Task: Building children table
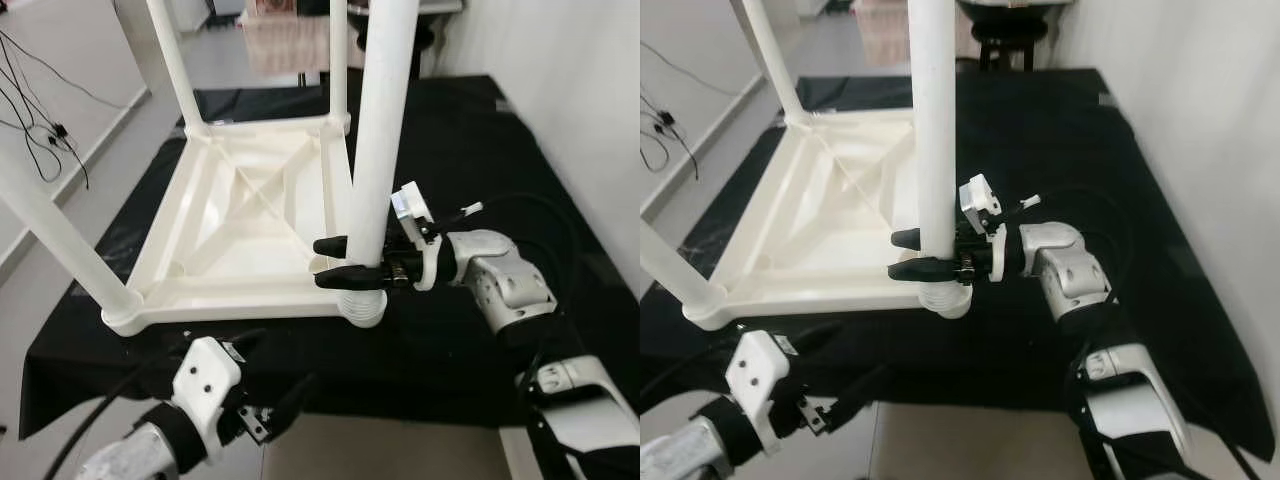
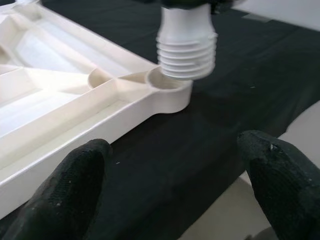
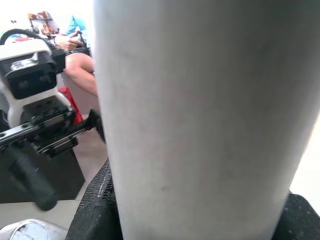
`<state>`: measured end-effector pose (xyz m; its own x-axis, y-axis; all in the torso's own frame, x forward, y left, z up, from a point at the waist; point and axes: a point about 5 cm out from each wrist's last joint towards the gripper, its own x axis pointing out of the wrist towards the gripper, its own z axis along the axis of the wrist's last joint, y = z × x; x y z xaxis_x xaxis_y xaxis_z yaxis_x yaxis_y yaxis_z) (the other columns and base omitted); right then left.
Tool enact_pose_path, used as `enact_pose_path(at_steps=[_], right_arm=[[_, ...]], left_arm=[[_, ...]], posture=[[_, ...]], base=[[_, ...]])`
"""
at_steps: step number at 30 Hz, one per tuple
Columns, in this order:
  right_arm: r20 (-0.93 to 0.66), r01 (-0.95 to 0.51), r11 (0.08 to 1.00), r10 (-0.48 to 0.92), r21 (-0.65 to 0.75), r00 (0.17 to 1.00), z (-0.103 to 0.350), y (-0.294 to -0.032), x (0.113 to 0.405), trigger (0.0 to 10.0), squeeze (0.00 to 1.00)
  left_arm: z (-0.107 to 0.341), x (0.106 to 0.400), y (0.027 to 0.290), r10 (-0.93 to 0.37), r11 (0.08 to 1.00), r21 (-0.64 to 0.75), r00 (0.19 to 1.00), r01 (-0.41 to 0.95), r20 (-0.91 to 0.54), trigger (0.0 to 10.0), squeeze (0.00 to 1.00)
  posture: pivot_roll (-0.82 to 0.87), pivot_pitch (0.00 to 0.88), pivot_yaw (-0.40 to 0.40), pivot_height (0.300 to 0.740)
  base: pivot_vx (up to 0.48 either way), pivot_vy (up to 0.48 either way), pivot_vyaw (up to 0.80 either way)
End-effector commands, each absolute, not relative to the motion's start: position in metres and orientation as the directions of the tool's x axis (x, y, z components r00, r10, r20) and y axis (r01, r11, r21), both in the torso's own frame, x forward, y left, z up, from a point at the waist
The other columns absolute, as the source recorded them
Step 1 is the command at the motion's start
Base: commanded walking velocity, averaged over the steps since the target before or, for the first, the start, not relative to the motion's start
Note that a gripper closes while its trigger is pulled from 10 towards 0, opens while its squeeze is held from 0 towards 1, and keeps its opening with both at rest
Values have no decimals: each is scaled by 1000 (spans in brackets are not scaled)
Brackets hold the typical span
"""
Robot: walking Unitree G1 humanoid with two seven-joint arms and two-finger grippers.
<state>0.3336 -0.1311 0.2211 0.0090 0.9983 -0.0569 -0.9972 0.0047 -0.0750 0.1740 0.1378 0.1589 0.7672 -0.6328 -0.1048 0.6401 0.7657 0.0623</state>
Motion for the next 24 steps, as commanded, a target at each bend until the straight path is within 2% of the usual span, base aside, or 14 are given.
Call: enact_pose_path(at_steps=[1,7,16,19,24], right_arm=[[-34,-994,-25,999,-107,-21,229,-128,334,10000,0],[-27,-989,-37,999,-142,-34,233,-128,334,10000,0],[-32,-987,-52,998,-155,-48,235,-132,333,10000,0],[-29,-980,7,1000,-198,13,237,-128,341,10000,0],[-35,-979,8,999,-204,15,239,-127,344,10000,0]], left_arm=[[162,172,144,-604,786,85,789,613,-108,10000,0],[169,172,150,-561,818,94,823,567,-88,10000,0],[172,167,149,-545,829,86,833,552,-94,10000,0],[173,163,150,-546,828,87,831,554,-105,10000,0],[173,161,149,-546,827,88,830,555,-111,10000,0]], posture=[[-17,264,82,740],[4,310,101,740],[24,349,116,740],[38,361,122,740],[42,364,122,740]], base=[[0,0,0],[0,0,0],[0,0,0],[0,0,0],[0,0,0]])
